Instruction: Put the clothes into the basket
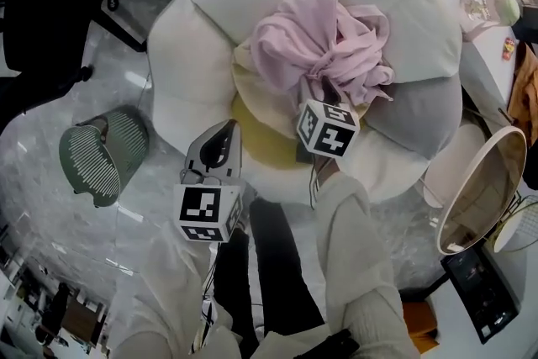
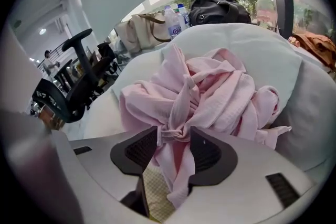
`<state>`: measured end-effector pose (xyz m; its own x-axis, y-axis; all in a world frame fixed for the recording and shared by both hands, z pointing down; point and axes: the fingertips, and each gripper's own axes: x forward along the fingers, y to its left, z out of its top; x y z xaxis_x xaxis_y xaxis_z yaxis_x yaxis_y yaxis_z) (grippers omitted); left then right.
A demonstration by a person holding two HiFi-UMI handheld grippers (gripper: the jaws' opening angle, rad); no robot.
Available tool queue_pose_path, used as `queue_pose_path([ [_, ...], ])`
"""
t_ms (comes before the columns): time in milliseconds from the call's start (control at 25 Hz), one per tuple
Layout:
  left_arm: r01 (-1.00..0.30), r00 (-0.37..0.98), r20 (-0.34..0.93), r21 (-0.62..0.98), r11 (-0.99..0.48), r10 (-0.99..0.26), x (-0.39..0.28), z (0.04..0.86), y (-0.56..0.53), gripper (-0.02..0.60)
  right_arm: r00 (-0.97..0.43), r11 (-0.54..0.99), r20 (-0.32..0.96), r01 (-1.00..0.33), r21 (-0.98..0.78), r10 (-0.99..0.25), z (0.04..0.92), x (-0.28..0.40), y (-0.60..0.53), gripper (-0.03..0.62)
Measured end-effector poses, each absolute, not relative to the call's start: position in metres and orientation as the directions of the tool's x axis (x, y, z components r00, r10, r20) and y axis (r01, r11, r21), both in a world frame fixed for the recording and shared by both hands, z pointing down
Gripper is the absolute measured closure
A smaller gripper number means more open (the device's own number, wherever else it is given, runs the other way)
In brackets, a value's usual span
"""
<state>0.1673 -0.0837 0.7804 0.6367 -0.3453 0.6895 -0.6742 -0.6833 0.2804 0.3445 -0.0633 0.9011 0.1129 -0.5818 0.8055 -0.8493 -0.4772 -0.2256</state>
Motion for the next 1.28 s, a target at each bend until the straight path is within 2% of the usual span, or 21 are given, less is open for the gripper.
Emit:
queue_pose_path([
  [520, -0.721, 0.608, 0.703, 0.296, -0.626, -0.368, 0.149, 0.793, -0.087, 0.575, 0.137, -0.485, 0.842, -0.860, -0.161, -0.521, 0.942, 0.343, -0.081, 0.424],
  [920, -0.742, 0.595, 0.705, 0.298, -0.601, -0.385, 0.133, 0.791, -0.089, 0.575, 0.145, -0.464, 0.858, -0.878, -0.118, -0.492, 0.949, 0.344, -0.079, 0.528],
  [1280, -0.759, 0.594, 0.691, 0.313, -0.571, -0.411, 0.129, 0.779, -0.089, 0.575, 0.183, -0.452, 0.818, -0.886, -0.104, -0.546, 0.924, 0.346, -0.070, 0.554],
])
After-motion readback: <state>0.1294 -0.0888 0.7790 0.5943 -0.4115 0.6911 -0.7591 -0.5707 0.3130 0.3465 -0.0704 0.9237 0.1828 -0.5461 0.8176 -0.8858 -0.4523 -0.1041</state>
